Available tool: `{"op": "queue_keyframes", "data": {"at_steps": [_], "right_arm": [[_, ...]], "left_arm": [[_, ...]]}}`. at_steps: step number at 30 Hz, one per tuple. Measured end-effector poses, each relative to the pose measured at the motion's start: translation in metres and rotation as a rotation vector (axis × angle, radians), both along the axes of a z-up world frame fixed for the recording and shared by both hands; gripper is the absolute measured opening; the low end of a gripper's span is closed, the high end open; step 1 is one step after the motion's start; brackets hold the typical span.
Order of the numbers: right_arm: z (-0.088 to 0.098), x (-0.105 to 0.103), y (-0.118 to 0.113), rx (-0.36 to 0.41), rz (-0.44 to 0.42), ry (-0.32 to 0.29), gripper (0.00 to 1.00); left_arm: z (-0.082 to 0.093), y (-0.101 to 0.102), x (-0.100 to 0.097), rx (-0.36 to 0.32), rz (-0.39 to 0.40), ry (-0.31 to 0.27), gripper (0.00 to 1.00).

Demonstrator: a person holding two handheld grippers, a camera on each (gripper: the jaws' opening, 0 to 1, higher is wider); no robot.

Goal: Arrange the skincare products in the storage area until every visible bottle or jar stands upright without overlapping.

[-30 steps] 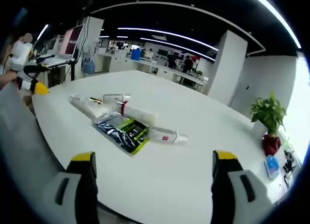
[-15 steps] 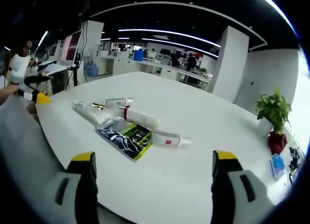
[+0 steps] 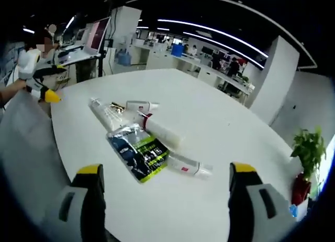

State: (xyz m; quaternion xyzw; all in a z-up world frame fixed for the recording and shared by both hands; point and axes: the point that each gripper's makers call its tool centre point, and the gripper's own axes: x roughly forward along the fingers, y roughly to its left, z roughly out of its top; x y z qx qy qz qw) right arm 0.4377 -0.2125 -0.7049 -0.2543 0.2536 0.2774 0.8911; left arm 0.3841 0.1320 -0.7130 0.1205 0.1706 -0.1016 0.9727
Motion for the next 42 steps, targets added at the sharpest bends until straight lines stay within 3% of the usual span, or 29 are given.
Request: {"op": "queue_keyframes", "data": {"at_steps": [3,20,35,42], "right_arm": [[-0.003,0.011,0.003,-0.064,0.045,0.033,0.99],[-0.014,0.069,0.029,-0.211,0.234,0.131,0.99],[-0.036,0.107,0.048,-0.311,0.352,0.199,0.88],[-0.048,0.121,0.055,-0.36,0.402,0.253,0.76]], "left_arm": [[0.0,0.0,0.0,-0.006,0.0,-0.002,0.97],[-0.001,-0.002,0.0,-0.003,-0.009,0.0,0.97],[-0.001,0.001,0.001,-0.016,0.003,0.003,0.97],[-0.004,0.002,0.001,-0.013,0.008,0.021,0.97]]}}
